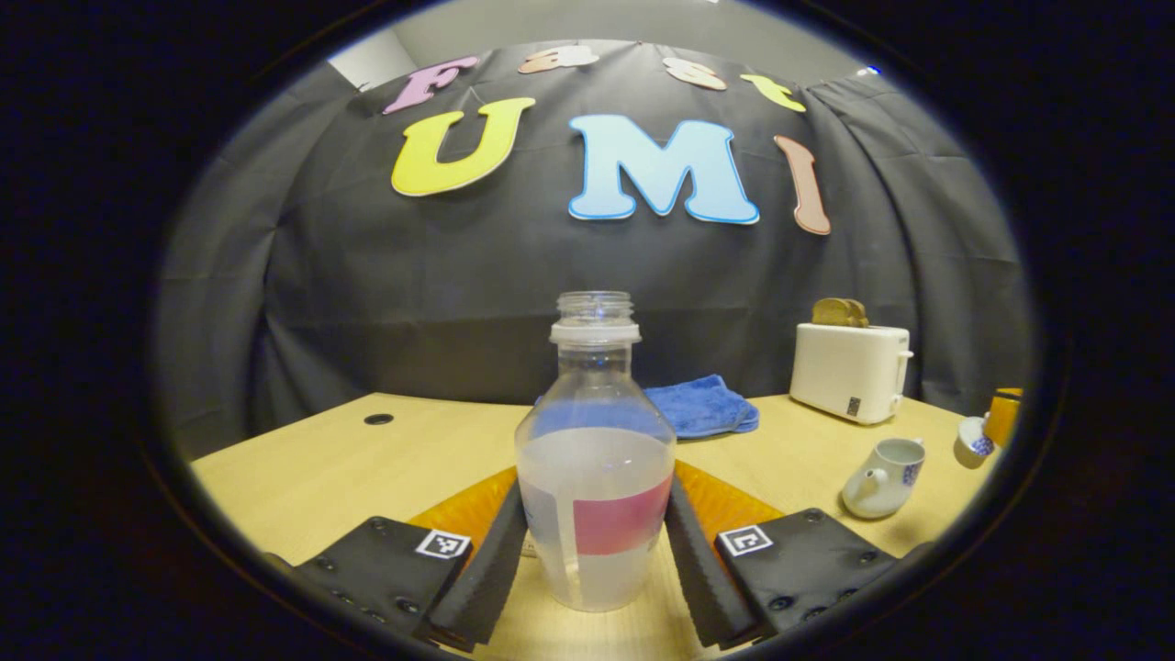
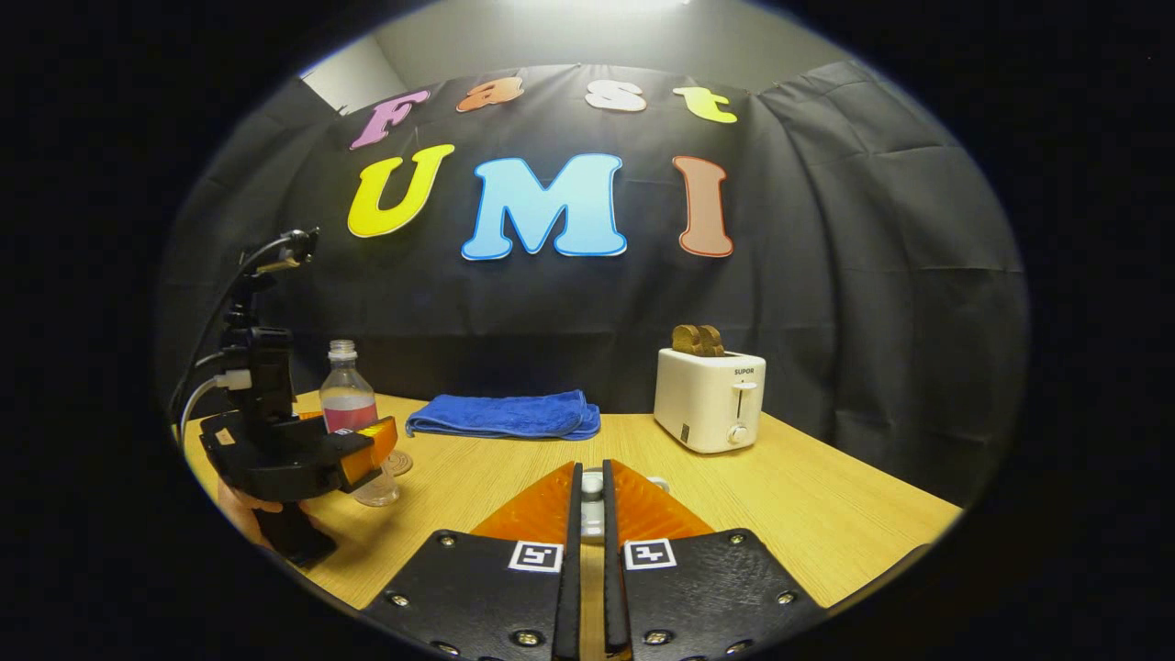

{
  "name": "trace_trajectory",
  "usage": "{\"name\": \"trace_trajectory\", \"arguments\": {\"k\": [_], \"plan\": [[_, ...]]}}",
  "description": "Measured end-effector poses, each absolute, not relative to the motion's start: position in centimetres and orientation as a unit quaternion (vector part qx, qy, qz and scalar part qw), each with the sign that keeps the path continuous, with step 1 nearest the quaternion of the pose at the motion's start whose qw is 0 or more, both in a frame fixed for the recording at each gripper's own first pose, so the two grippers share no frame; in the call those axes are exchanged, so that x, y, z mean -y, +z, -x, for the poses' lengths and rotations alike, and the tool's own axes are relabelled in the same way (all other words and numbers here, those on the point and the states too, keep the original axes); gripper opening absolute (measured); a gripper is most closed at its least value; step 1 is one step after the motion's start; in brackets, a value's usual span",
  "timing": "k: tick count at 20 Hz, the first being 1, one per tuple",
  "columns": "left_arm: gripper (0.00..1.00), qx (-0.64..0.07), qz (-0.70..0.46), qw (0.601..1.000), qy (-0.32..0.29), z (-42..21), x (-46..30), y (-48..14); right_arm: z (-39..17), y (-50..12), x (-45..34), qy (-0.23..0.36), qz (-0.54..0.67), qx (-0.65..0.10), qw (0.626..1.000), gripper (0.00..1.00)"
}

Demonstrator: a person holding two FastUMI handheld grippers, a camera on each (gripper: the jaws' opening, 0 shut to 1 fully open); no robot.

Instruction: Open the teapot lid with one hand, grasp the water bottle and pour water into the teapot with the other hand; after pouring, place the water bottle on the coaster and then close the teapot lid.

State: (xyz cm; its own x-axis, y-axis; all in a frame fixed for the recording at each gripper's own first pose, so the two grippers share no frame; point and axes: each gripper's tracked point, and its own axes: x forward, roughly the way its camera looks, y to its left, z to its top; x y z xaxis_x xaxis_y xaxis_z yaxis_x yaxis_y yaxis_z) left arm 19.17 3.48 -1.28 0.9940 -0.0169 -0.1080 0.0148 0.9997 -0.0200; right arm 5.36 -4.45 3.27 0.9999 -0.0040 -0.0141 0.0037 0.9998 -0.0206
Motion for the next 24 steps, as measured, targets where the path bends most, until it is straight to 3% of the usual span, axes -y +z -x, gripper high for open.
{"name": "trace_trajectory", "arguments": {"k": [11,24], "plan": [[0.87,-0.044,-0.119,0.990,-0.059,-18.7,2.1,-0.3,3.3,2.5,4.4,0.022,0.009,-0.002,1.000,0.10],[0.87,-0.051,-0.387,0.917,-0.079,-19.4,6.3,-0.8,9.0,-0.4,4.6,0.033,0.001,-0.037,0.999,0.10]]}}
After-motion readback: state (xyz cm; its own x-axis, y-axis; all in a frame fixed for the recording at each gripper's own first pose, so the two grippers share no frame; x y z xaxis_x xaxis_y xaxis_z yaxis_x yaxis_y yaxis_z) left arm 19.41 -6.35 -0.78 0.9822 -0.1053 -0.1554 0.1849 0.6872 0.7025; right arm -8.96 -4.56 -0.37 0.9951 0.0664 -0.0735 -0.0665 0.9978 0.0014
